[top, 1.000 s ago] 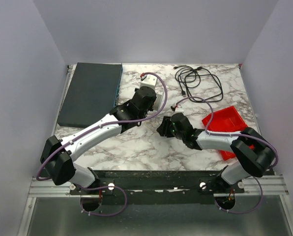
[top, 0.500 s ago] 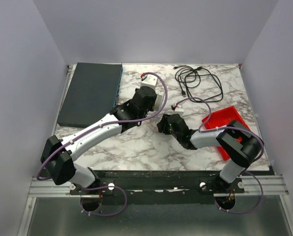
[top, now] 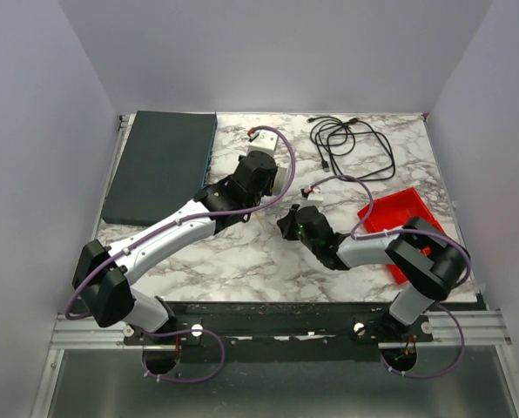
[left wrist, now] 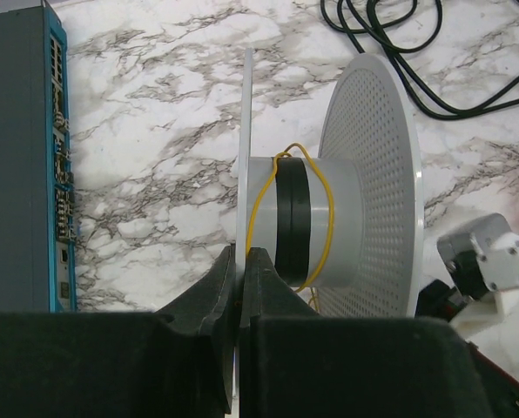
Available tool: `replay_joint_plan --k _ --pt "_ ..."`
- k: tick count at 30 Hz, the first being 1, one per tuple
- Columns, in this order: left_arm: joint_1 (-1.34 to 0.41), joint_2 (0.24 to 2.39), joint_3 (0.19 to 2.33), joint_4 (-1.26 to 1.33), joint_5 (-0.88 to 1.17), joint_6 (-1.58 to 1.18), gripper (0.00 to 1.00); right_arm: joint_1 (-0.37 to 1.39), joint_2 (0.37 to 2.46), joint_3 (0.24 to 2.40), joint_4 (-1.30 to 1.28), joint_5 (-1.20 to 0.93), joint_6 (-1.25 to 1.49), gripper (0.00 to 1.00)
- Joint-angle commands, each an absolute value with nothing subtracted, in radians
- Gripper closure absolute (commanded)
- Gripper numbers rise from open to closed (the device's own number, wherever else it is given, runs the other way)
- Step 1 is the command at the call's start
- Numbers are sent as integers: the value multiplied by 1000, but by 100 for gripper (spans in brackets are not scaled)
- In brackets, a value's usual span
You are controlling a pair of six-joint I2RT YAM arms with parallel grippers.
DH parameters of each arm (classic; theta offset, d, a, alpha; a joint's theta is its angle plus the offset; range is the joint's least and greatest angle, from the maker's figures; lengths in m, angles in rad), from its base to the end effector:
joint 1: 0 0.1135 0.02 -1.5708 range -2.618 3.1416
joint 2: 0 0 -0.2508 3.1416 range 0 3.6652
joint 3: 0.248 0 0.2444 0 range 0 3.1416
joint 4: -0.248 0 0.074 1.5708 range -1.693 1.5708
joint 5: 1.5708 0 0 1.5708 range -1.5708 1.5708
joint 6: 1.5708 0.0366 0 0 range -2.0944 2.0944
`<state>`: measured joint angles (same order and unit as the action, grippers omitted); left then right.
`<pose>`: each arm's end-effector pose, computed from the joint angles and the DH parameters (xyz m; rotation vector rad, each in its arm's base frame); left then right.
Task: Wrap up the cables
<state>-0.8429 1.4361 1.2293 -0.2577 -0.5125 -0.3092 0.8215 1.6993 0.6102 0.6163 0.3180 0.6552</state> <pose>0.2297 -0.2308 0.3247 0.2103 1.9677 -0.2278 0.2208 0.2206 0.1305 0.0303 2.0719 0.6045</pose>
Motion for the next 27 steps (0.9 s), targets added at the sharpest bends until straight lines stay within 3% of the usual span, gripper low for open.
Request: replay_joint_plan --k 1,12,20,27 --pt "-825 1451 1288 -219 -559 -347 100 857 1537 579 521 365 673 99" --pt "-798 1500 1316 -203 -555 -341 100 882 1237 640 224 440 582 99" --pt "-800 1515 1329 -214 -521 -299 100 882 1207 763 131 438 507 99" --pt "-823 1455 1241 -167 -512 -209 100 882 1252 971 2 561 366 99"
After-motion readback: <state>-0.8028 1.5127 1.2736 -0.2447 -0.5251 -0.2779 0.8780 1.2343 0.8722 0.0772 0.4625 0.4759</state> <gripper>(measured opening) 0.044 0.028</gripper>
